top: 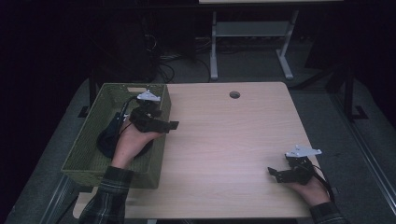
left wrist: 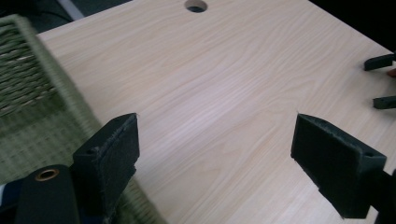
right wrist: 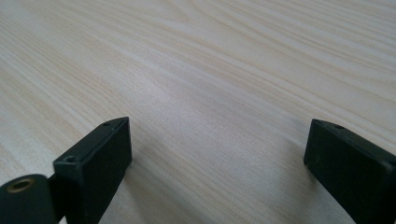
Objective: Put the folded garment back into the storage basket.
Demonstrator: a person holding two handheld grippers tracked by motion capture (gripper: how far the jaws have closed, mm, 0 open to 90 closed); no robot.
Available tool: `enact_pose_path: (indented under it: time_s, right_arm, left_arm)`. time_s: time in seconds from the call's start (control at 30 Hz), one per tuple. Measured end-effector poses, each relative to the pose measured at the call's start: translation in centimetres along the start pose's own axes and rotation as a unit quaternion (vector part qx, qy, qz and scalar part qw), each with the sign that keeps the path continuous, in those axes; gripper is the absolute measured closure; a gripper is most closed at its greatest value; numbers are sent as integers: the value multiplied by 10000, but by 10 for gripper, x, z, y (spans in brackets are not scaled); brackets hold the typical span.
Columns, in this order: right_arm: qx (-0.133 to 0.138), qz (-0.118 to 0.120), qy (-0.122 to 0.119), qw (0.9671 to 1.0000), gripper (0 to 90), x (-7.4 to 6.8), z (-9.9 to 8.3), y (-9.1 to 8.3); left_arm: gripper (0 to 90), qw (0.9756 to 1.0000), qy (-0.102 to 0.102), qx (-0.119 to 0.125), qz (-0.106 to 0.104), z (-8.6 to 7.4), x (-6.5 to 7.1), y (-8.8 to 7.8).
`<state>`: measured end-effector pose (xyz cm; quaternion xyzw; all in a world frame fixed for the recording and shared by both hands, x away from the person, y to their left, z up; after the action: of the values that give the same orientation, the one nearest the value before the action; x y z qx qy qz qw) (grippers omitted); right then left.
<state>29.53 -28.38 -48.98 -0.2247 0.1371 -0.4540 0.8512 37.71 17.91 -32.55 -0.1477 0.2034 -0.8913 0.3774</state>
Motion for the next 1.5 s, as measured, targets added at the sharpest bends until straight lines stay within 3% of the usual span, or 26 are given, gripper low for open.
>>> enact_pose_path:
  time_s: [0.4,0.83,1.1,1.5]
  right_arm:
    - [-3,5,-3,10000,68,0,0,0]
    - [-4,4,-3,10000,68,0,0,0]
    - [-6,3,-2,10000,68,0,0,0]
    - [-5,3,-3,10000,68,0,0,0]
  left_arm:
    - [149,9998,57,31,-213,0,28,24]
    - [149,9990,196,28,-407,-17,57,55]
    - [148,9981,287,-129,-536,-37,75,75]
    - [147,9973,362,-147,-620,-69,87,95]
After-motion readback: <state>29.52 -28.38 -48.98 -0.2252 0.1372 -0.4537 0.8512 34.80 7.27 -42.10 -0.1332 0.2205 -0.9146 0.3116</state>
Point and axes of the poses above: each handheld gripper's, and its own axes: y roughly forward along the jaws, z roughly out of its top, x roughly to its right, the point moved 1 cm from there along y, roughly forward along the jaws, and after that the axes turned 14 degrees about x, right-handed, at the moved point
